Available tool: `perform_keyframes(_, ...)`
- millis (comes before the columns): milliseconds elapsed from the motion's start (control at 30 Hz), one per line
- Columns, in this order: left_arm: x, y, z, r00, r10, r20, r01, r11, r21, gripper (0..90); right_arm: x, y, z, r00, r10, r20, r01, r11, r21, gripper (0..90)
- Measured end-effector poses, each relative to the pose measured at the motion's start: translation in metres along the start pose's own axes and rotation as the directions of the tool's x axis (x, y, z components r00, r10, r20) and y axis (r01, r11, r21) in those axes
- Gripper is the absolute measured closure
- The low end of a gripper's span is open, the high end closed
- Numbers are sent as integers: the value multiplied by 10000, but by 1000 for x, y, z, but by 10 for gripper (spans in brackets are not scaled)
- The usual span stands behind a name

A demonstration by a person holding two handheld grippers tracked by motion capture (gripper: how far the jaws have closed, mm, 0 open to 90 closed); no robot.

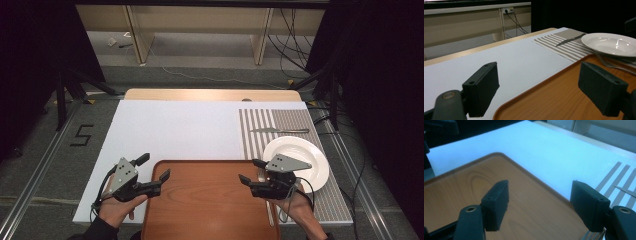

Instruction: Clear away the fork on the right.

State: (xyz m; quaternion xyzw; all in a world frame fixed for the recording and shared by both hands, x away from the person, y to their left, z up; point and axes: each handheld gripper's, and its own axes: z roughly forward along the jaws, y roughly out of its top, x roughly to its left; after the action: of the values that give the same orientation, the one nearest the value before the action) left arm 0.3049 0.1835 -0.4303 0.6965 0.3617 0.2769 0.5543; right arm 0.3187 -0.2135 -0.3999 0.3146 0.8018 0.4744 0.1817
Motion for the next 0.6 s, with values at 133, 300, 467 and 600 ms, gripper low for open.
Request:
perform_keyframes(133,1,1,-1,10000,-29,3,29,10000,-61,164,-2,-1,-3,10000,45,4,-45,9998,-181,318)
perform_keyframes(300,3,1,-2,9999,-95,-45,94,9999,-100,164,-4,-3,-5,9999,127,58,-125,9993,-364,310)
perform_keyframes(467,2,1,-2,10000,-36,-22,35,10000,-91,163,-5,-6,-9,9996,247,147,-237,9976,-645,299)
perform_keyframes(600,2,1,-2,10000,-46,-25,46,9999,-90,163,-5,-9,-12,9994,258,209,-243,9974,-673,286)
